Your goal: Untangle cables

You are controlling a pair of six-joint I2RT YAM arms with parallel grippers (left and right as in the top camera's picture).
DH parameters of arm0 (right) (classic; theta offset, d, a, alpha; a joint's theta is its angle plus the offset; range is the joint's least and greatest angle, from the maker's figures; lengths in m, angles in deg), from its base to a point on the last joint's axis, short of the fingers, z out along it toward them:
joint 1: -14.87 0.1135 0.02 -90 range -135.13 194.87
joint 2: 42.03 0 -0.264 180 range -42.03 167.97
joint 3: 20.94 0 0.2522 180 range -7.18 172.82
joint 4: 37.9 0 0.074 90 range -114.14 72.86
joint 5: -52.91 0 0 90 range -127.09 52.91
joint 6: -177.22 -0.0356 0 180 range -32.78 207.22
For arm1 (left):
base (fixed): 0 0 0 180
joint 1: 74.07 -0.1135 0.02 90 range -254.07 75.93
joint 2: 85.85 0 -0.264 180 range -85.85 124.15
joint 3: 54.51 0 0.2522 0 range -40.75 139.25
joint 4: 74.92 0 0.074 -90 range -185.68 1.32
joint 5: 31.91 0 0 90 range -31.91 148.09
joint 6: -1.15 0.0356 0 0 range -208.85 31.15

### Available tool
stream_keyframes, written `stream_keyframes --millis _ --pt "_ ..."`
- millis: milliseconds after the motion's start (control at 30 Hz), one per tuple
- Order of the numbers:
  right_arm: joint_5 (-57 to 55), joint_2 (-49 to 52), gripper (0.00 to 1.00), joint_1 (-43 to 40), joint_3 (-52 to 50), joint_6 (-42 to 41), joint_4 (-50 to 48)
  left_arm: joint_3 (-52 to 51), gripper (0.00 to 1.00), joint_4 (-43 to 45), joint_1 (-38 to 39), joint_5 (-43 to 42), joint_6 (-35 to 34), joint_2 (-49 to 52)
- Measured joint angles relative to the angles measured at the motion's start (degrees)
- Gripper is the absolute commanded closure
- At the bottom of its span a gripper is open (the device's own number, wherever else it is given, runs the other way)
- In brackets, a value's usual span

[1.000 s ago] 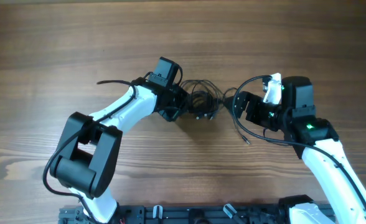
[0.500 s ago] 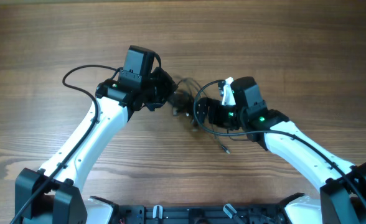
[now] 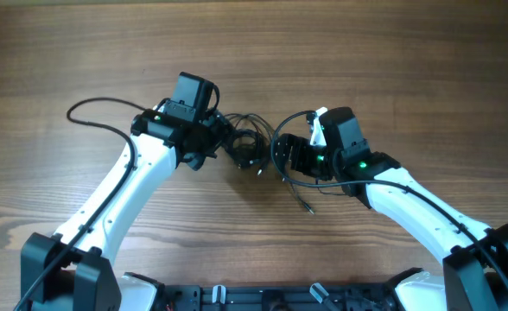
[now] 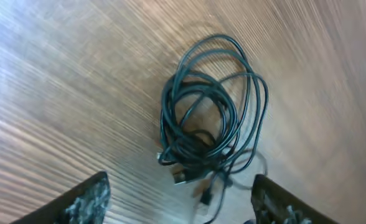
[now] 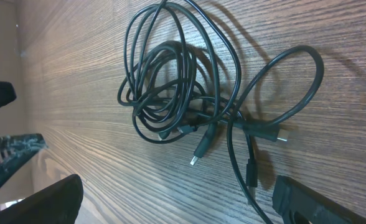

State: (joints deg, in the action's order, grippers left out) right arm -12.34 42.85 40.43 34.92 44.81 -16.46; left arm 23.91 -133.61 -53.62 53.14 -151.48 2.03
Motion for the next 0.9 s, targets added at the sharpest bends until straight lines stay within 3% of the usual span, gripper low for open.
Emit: stream_keyframes --millis 100,200,567,900 --pt "-0.2 0.0 0.0 0.0 0.0 0.0 0.09 0.0 0.33 0.07 0.0 -1.36 -8.85 2.95" --pt "-0.42 0.0 0.0 0.0 0.0 0.02 1.16 0.0 0.34 1.05 0.0 -3.13 -13.22 7.15" --pt "-0.42 0.0 0.0 0.0 0.0 0.02 2.19 0.0 0.37 10.93 0.02 -4.55 -15.32 14.25" --pt "-0.42 0.0 0.0 0.0 0.0 0.02 2.19 0.0 0.37 15.23 0.02 -4.5 -15.54 14.93"
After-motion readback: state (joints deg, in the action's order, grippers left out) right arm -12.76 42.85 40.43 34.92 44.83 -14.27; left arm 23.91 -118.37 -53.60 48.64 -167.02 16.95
